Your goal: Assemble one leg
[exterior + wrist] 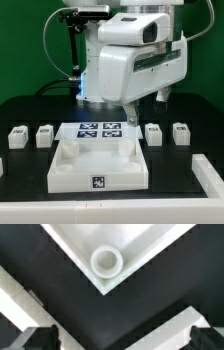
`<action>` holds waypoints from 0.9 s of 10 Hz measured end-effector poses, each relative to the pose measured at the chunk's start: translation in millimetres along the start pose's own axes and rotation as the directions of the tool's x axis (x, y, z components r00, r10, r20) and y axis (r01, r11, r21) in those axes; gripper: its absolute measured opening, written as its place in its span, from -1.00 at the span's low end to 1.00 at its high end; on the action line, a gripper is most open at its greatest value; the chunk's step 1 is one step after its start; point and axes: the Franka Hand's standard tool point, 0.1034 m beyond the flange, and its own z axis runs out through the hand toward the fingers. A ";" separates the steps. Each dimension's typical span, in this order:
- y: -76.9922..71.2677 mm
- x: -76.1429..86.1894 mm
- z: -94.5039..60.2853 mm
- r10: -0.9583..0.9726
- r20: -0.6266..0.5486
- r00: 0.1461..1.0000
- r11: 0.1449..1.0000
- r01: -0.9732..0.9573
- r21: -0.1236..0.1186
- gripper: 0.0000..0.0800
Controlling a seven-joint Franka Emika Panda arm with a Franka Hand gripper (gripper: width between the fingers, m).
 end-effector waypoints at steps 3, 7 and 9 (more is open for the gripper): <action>-0.2 -0.1 0.6 0.000 0.000 1.000 1.000 0.000 0.001 0.63; -0.3 -0.2 0.9 0.000 0.001 1.000 1.000 0.000 0.001 0.63; -0.3 -0.2 1.0 0.000 0.001 1.000 1.000 0.000 0.002 0.63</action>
Offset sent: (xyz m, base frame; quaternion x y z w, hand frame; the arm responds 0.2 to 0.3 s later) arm 0.0000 0.0000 0.0000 0.0000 0.0000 0.0000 1.0000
